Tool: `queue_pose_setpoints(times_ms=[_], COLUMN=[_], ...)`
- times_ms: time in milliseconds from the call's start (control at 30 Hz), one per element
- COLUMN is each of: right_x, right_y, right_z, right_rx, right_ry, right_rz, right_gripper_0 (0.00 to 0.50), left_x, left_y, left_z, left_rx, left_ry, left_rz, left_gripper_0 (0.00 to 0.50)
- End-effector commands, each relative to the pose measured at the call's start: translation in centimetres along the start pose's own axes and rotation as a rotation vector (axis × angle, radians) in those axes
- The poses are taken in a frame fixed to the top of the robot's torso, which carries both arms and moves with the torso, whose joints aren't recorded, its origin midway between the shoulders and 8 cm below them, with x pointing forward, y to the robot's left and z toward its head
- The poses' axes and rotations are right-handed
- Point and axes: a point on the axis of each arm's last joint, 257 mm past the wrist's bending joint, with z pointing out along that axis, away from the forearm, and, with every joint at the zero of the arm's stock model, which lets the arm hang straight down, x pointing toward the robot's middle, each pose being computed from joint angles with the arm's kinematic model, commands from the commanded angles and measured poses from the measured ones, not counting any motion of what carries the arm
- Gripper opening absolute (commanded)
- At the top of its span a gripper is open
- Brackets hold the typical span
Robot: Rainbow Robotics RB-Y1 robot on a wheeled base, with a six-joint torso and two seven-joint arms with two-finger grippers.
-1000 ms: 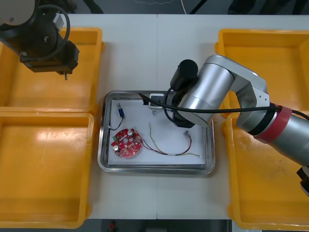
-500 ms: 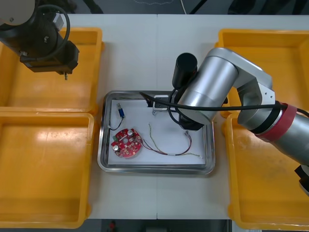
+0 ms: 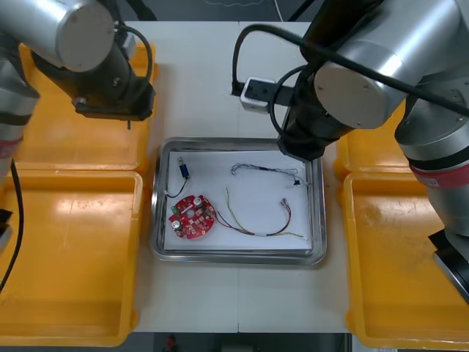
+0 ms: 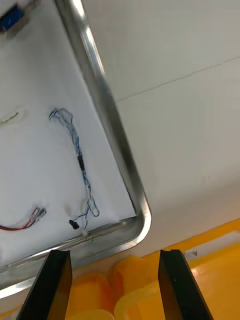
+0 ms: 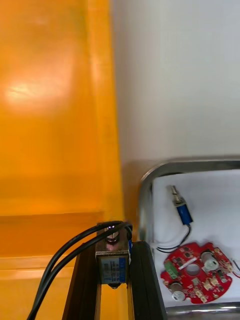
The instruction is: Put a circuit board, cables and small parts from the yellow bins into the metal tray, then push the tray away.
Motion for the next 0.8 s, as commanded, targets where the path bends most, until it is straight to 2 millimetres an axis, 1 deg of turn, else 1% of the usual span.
queue_pose_setpoints(times_ms=[33, 100, 167, 233, 267, 333, 367, 433, 467, 533, 567, 633, 667, 733, 800], right_x=[-2.3, -2.2, -1.6, -0.2, 0.2, 1.9, 2.3, 4.1, 4.5, 6.3, 6.7, 8.7, 9.2, 11.2, 12.5], right_y=[-1.2, -1.8, -2.1, -2.6, -2.7, -3.4, -3.5, -4.2, -4.3, -4.5, -4.5, -4.8, -4.9, -5.2, -5.5], right_z=[-3.8, -4.7, -5.0, -5.1, -5.1, -5.4, -5.5, -5.7, -5.8, -5.8, -5.7, -5.6, -5.6, -5.6, -5.6], right_rx=[0.055, 0.066, 0.061, 0.045, 0.040, 0.032, 0.032, 0.044, 0.046, 0.062, 0.063, 0.076, 0.078, 0.087, 0.093], right_ry=[-0.129, -0.157, -0.164, -0.162, -0.161, -0.160, -0.159, -0.150, -0.149, -0.132, -0.126, -0.104, -0.098, -0.078, -0.070], right_rz=[0.151, 0.222, 0.283, 0.376, 0.399, 0.481, 0.498, 0.561, 0.575, 0.620, 0.626, 0.663, 0.677, 0.724, 0.762], right_gripper_0=[0.500, 0.500, 0.500, 0.500, 0.500, 0.500, 0.500, 0.500, 0.500, 0.500, 0.500, 0.500, 0.500, 0.500, 0.500], left_x=[1.3, 2.2, 2.7, 3.4, 3.6, 4.2, 4.3, 4.9, 5.0, 5.4, 5.5, 5.6, 5.6, 5.7, 5.8], left_y=[-5.2, -7.0, -8.2, -9.7, -9.9, -11.1, -11.2, -12.2, -12.4, -13.2, -13.4, -14.1, -14.3, -14.9, -15.1], left_z=[0.4, 1.0, 1.6, 2.6, 2.8, 4.1, 4.3, 5.5, 5.8, 6.9, 7.1, 8.2, 8.4, 9.2, 9.9], left_rx=[0.034, 0.035, 0.040, 0.038, 0.036, 0.024, 0.022, 0.020, 0.017, 0.020, 0.021, 0.032, 0.037, 0.051, 0.050], left_ry=[-0.013, -0.002, 0.008, 0.014, 0.016, 0.019, 0.019, 0.023, 0.022, 0.023, 0.024, 0.025, 0.024, 0.023, 0.023], left_rz=[-0.074, -0.054, -0.043, -0.028, -0.026, -0.008, -0.006, 0.008, 0.008, 0.016, 0.013, 0.008, 0.004, -0.005, -0.005], left_gripper_0=[0.000, 0.000, 0.001, 0.001, 0.001, 0.000, 0.000, 0.001, 0.002, 0.002, 0.002, 0.000, 0.000, 0.001, 0.000])
